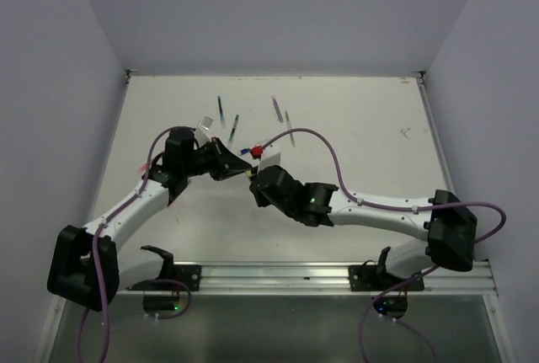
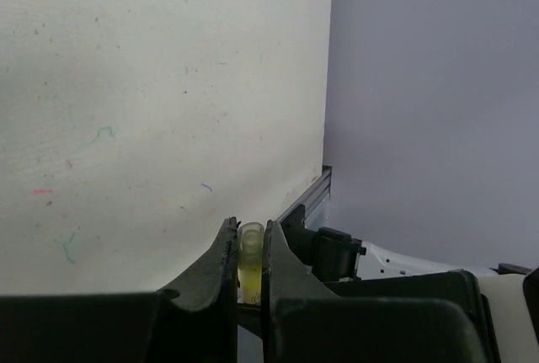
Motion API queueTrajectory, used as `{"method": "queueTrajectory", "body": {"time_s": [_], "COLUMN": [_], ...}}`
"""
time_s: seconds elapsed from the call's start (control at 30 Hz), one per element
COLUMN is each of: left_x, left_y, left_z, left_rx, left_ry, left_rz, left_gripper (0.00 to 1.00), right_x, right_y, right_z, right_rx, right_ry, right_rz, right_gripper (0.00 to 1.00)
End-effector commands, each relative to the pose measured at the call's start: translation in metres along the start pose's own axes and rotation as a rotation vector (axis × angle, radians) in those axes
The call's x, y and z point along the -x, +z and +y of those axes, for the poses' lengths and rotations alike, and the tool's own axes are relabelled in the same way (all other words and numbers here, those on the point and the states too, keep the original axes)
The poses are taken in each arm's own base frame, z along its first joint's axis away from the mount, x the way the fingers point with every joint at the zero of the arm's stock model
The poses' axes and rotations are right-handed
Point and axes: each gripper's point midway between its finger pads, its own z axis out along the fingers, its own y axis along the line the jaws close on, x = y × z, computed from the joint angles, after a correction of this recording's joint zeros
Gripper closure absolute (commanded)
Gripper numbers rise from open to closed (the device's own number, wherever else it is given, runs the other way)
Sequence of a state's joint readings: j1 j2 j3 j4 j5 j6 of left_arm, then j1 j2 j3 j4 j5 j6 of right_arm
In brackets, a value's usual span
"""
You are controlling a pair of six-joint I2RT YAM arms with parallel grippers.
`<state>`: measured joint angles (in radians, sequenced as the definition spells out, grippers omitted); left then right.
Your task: Open the pen caps
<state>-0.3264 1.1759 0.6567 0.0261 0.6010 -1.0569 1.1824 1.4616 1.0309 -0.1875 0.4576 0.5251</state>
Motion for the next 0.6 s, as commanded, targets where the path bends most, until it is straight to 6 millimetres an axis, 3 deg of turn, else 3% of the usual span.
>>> {"method": "queueTrajectory", "body": {"time_s": [0.0, 0.07, 0.1, 0.13, 0.17, 0.2, 0.33, 0.4, 0.43, 0.47, 0.5, 0.53, 0.57], "left_x": [0.083, 0.089, 0.084, 0.081, 0.080, 0.075, 0.070, 0.073, 0.076, 0.067, 0.069, 0.061, 0.050], "left_y": [-0.018, -0.020, -0.020, -0.020, -0.025, -0.027, -0.036, -0.033, -0.032, -0.028, -0.023, -0.017, -0.014], "left_z": [-0.035, -0.049, -0.056, -0.059, -0.073, -0.074, -0.072, -0.046, -0.048, -0.028, -0.013, -0.012, 0.003], "left_rx": [-0.100, -0.182, -0.227, -0.266, -0.331, -0.344, -0.318, -0.184, -0.150, -0.060, 0.016, 0.055, 0.125], "left_ry": [0.017, 0.073, 0.100, 0.126, 0.184, 0.218, 0.337, 0.338, 0.355, 0.320, 0.356, 0.372, 0.357], "left_rz": [-0.262, -0.277, -0.246, -0.233, -0.240, -0.227, -0.266, -0.276, -0.273, -0.219, -0.216, -0.179, -0.134], "left_gripper": [1.00, 1.00, 1.00, 1.00, 1.00, 1.00, 1.00, 1.00, 1.00, 1.00, 1.00, 1.00, 1.00], "right_x": [-0.064, -0.062, -0.052, -0.056, -0.051, -0.037, -0.017, -0.015, -0.003, -0.001, -0.007, 0.003, -0.006], "right_y": [-0.013, -0.015, -0.017, -0.020, -0.024, -0.030, -0.041, -0.040, -0.035, -0.033, -0.027, -0.026, -0.026], "right_z": [-0.037, -0.019, 0.006, 0.011, 0.014, 0.029, 0.031, 0.009, -0.007, -0.021, -0.054, -0.067, -0.095], "right_rx": [-0.042, 0.096, 0.258, 0.314, 0.345, 0.463, 0.557, 0.460, 0.374, 0.313, 0.192, 0.139, 0.014], "right_ry": [-0.090, -0.013, 0.061, 0.093, 0.127, 0.190, 0.298, 0.285, 0.289, 0.290, 0.303, 0.312, 0.287], "right_rz": [0.159, 0.163, 0.153, 0.162, 0.151, 0.139, 0.118, 0.128, 0.095, 0.095, 0.132, 0.127, 0.166], "right_gripper": [1.00, 1.00, 1.00, 1.00, 1.00, 1.00, 1.00, 1.00, 1.00, 1.00, 1.00, 1.00, 1.00]}}
